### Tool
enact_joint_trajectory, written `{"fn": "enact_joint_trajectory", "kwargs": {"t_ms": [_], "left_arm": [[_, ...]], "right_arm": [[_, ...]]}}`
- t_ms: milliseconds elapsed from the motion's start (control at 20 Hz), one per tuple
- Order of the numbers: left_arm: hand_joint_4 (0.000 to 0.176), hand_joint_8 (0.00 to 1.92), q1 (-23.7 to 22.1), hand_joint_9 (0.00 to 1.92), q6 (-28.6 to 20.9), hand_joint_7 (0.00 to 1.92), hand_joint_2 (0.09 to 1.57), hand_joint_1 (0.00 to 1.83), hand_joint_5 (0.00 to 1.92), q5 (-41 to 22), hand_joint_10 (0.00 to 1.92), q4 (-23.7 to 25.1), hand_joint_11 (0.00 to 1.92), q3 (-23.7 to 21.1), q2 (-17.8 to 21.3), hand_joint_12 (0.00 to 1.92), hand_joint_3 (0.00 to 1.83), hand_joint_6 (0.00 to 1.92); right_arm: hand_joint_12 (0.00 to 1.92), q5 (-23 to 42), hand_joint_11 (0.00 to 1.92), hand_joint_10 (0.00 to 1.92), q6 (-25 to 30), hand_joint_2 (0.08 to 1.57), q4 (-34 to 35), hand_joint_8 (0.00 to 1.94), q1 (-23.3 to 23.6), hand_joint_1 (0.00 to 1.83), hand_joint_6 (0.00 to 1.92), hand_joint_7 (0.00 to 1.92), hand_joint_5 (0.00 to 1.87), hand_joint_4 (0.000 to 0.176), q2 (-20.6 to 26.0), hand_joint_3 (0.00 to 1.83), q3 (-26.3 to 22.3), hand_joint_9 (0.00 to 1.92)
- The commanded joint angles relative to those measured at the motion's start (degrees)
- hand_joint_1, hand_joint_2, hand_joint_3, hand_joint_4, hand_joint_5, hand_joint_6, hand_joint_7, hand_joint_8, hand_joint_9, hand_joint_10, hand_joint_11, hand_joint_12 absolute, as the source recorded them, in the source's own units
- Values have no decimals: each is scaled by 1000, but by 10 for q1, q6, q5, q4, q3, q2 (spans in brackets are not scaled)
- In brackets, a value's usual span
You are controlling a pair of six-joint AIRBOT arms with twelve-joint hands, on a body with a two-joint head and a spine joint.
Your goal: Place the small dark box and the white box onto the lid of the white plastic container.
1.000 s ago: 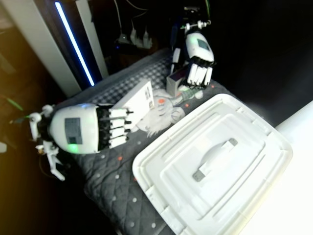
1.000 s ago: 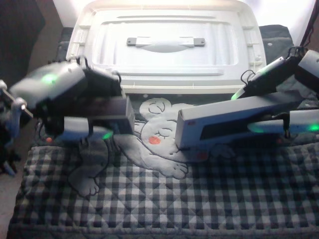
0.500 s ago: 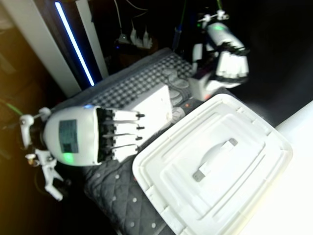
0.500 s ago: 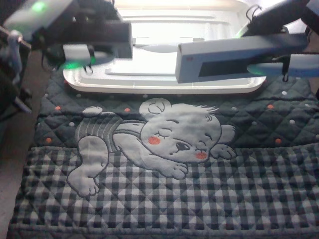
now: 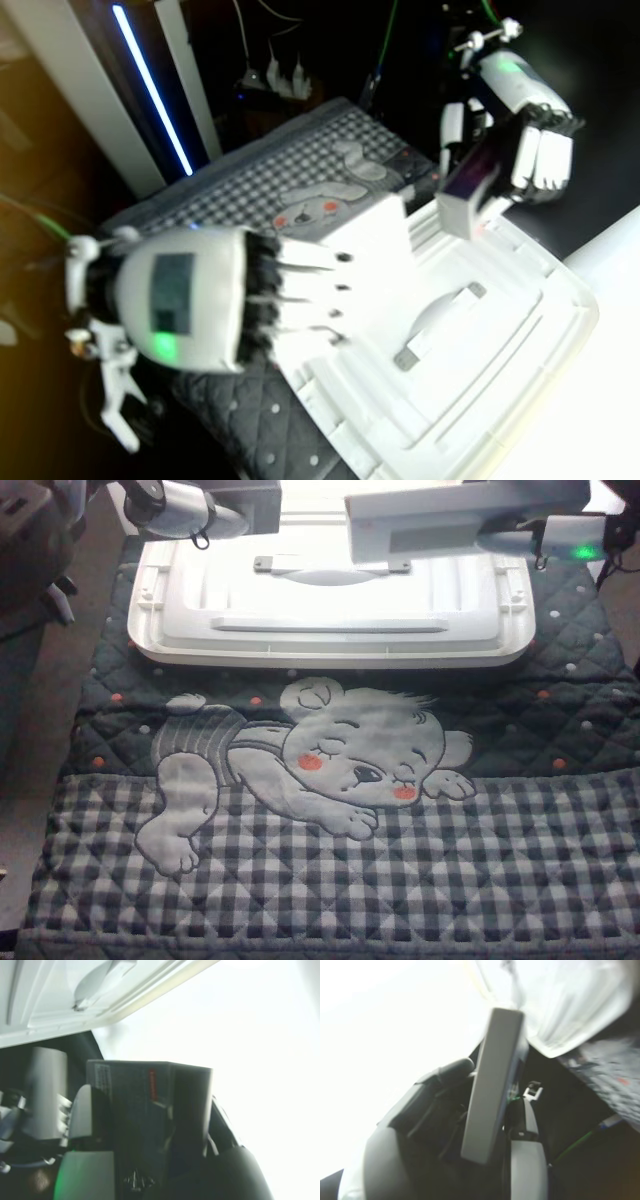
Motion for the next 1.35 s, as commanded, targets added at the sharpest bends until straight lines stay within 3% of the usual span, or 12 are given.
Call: {"fn": "enact_joint_trajectory", "kwargs": {"t_ms": [0,100,150,200,300,550,700,750,800,900,1050,1300], "left_arm": [[0,1629,-15,538,-1,730,1267,1190,690,-49,1565,3,355,9,-7,1919,1,1177],[0,1693,-21,404,-1,653,1321,1119,577,-42,1580,12,101,13,-13,1921,6,1394],[64,1031,-22,152,2,269,1221,925,243,-39,1173,14,19,10,-13,1609,0,975],[138,393,-22,31,8,81,1156,875,55,-40,537,14,3,7,-13,658,0,484],[174,18,-21,0,19,4,1060,808,4,-44,24,14,0,-1,-11,25,0,44],[176,0,-15,0,25,0,987,826,0,-50,0,12,0,-22,4,0,0,0],[176,0,-8,0,25,0,1013,571,0,-63,0,12,0,-38,13,0,0,0],[107,0,-4,0,25,0,1060,485,0,-78,0,12,0,-54,24,0,13,0],[107,0,-3,0,25,0,1060,485,0,-81,0,12,0,-57,26,0,13,0],[38,0,2,0,25,0,1018,485,0,-104,0,12,0,-77,43,0,0,0],[166,0,19,0,6,0,1017,520,0,-164,0,31,0,-114,73,0,0,0],[176,0,53,0,-70,0,921,827,0,-277,0,59,20,-156,116,8,0,0]], "right_arm": [[1331,32,653,1311,1,1146,20,1197,8,1371,878,844,888,0,1,2,15,913],[1334,19,583,1409,9,1204,19,1352,15,1348,1178,677,773,0,-9,6,35,834],[1235,19,116,573,9,1118,17,489,15,1277,506,335,424,0,-10,0,34,341],[799,20,22,180,8,1049,17,133,15,1168,156,161,265,116,-10,0,33,162],[303,21,0,11,8,1004,17,8,15,1026,10,48,99,174,-9,0,33,48],[214,25,0,0,8,935,6,0,15,850,0,0,0,176,-8,0,15,0],[668,27,0,0,8,896,-4,0,15,830,0,0,0,176,6,0,-4,0],[389,32,0,0,8,850,-20,0,15,853,0,0,0,176,23,0,-25,0],[389,33,0,0,8,850,-21,0,15,853,0,0,0,176,25,0,-27,0],[25,46,0,0,8,842,-32,0,15,827,0,0,0,176,39,0,-46,0],[0,81,0,1,8,828,-46,10,15,824,8,28,20,157,63,0,-73,3],[0,136,0,0,8,789,-59,0,13,929,18,6,145,176,94,0,-121,0]]}}
